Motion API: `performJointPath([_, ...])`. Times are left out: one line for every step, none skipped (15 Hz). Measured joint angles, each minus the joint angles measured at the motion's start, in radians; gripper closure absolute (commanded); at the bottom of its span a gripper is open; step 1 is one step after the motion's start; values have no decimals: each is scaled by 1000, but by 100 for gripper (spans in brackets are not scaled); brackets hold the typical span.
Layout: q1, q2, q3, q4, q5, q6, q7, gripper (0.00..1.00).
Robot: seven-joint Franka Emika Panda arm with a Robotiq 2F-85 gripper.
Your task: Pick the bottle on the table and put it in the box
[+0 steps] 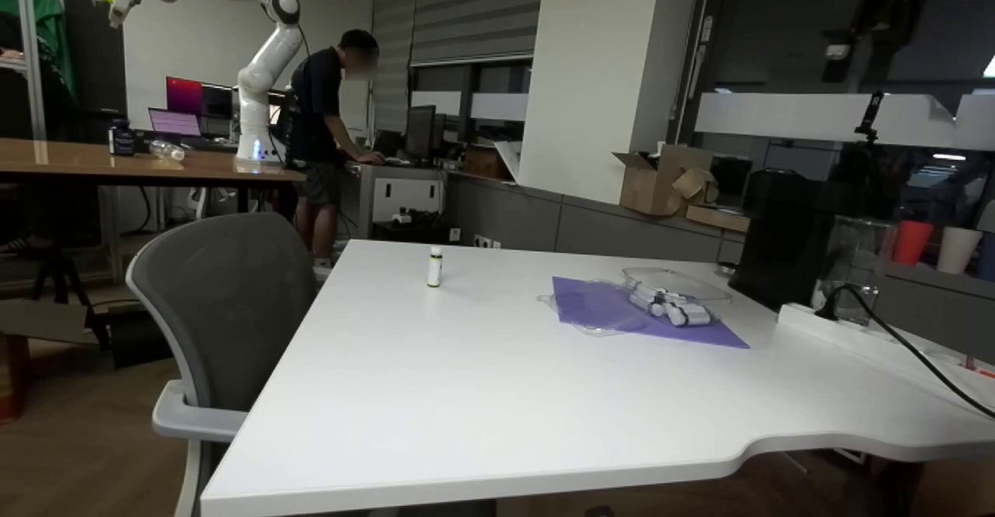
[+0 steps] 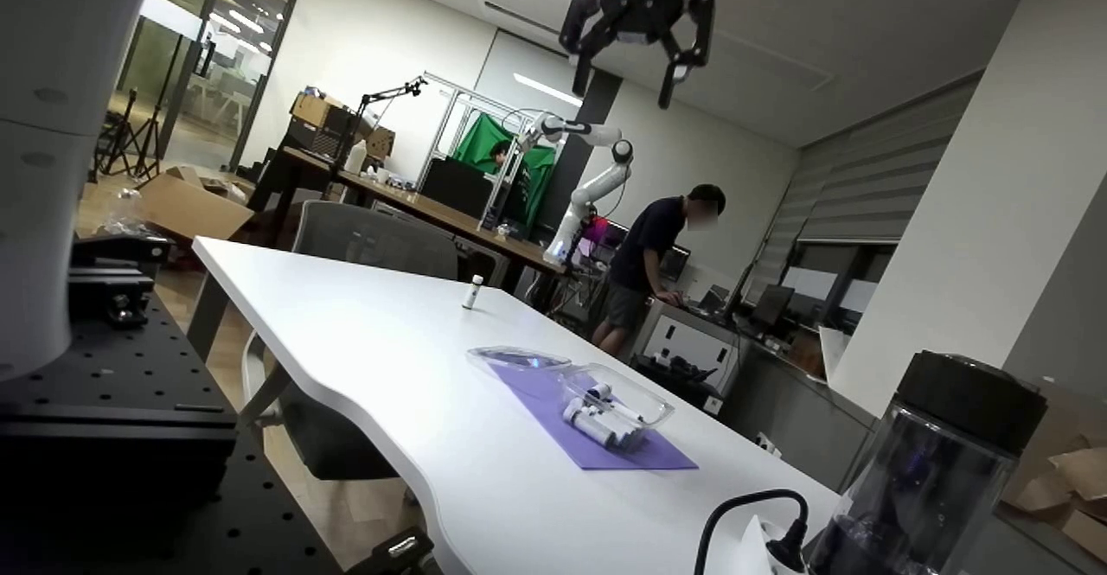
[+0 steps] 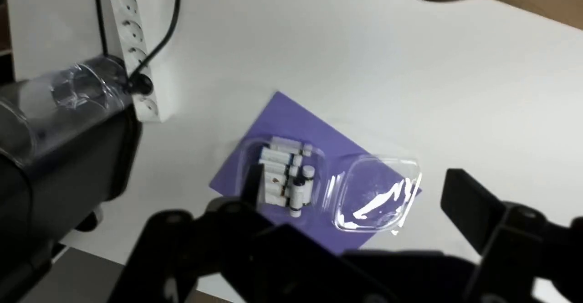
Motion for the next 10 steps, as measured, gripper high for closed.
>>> performJointPath([31, 59, 3, 11, 28, 52, -13, 0])
performJointPath([60, 123, 7, 25, 59, 100, -26, 0])
performJointPath([87, 186, 14, 44, 91, 142, -41, 0])
performJointPath([111, 250, 26, 68, 122, 178, -56, 0])
performJointPath([131, 313, 42, 95, 149, 212, -68, 0])
performJointPath([141, 373, 68, 124, 155, 257, -58, 0])
performJointPath([142, 428, 95, 151, 155, 294, -41, 0])
performJointPath([142, 468, 112, 172, 155, 310, -30, 0])
performJointPath([142, 493, 118, 188, 155, 314, -27, 0])
performJointPath([141, 502, 118, 196, 155, 315, -27, 0])
